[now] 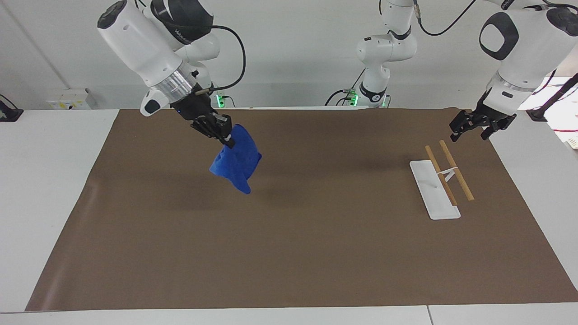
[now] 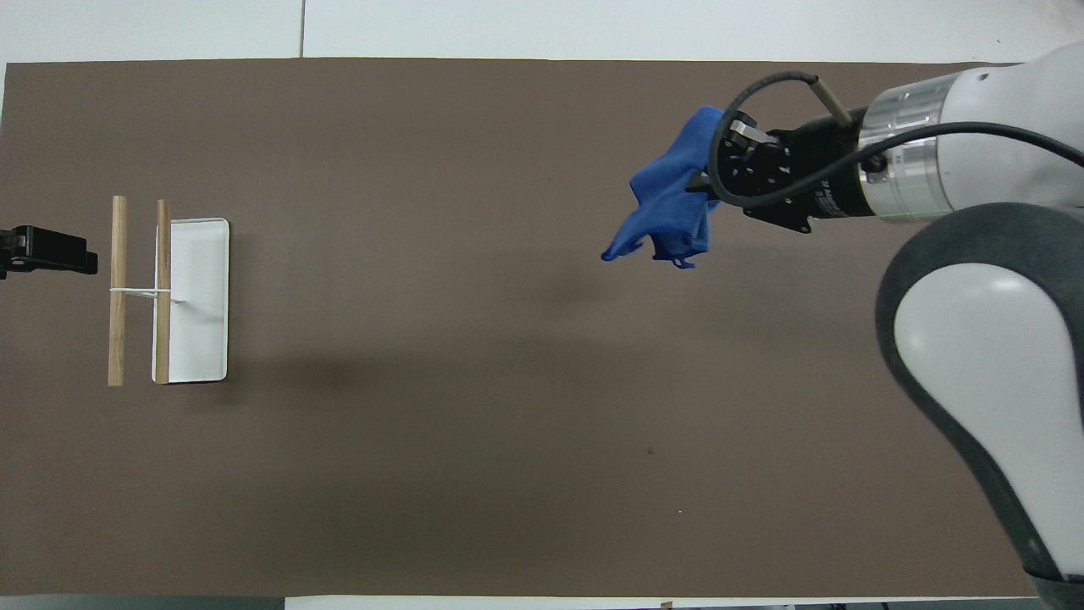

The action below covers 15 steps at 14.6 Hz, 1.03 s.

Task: Right arm passes towel to left arm to hang
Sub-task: 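Lift the towel with the right gripper and carry it toward the left gripper, then close the left gripper on the towel while the right gripper holds it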

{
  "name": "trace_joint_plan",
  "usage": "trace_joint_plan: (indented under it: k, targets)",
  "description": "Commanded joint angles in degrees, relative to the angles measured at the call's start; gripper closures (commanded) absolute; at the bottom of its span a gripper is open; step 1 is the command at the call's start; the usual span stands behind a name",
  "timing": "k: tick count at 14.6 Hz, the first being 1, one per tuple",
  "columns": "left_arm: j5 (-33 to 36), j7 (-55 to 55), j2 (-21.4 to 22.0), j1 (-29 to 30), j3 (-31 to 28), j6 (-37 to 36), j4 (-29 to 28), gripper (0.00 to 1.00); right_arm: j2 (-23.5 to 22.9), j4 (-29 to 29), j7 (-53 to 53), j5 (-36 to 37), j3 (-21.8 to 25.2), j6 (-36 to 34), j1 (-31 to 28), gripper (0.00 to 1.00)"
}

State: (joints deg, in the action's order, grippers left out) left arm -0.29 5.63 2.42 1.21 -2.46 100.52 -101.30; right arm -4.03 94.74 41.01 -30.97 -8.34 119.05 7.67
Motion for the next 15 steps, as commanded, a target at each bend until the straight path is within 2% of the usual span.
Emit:
trace_joint_plan:
  k: [1,5,6,8,11,15]
  targets:
    - [0.73,-0.27,1.01,-0.24,0.09,1.42,-0.91,0.00,-4.31,-1.93,12.73,-4.18,-0.10,12.30,7.24,1.00]
    - [0.73,-0.53,1.09,-0.24,0.35,0.64,-1.09,0.00,-10.20,-2.98,24.54,-8.74,-0.10,31.55,16.66,1.00]
    - [0.73,-0.45,1.62,-0.24,0.35,-0.06,-1.70,0.00,-11.52,-3.33,25.77,-9.63,-0.10,34.47,18.59,1.00]
    - [0.73,-1.84,2.58,-0.41,0.53,0.29,-3.81,0.00,-13.81,-5.08,29.28,-10.95,-0.10,37.56,21.41,1.00]
    - [-0.84,-16.30,2.41,-4.36,0.97,1.25,-3.73,0.00,-14.43,-5.80,36.66,-11.66,-0.10,39.24,23.35,1.00]
    - [-13.21,-36.07,1.19,-5.34,0.97,3.62,-3.73,0.00,-14.52,-5.80,37.83,-12.62,-0.10,41.87,25.11,1.00]
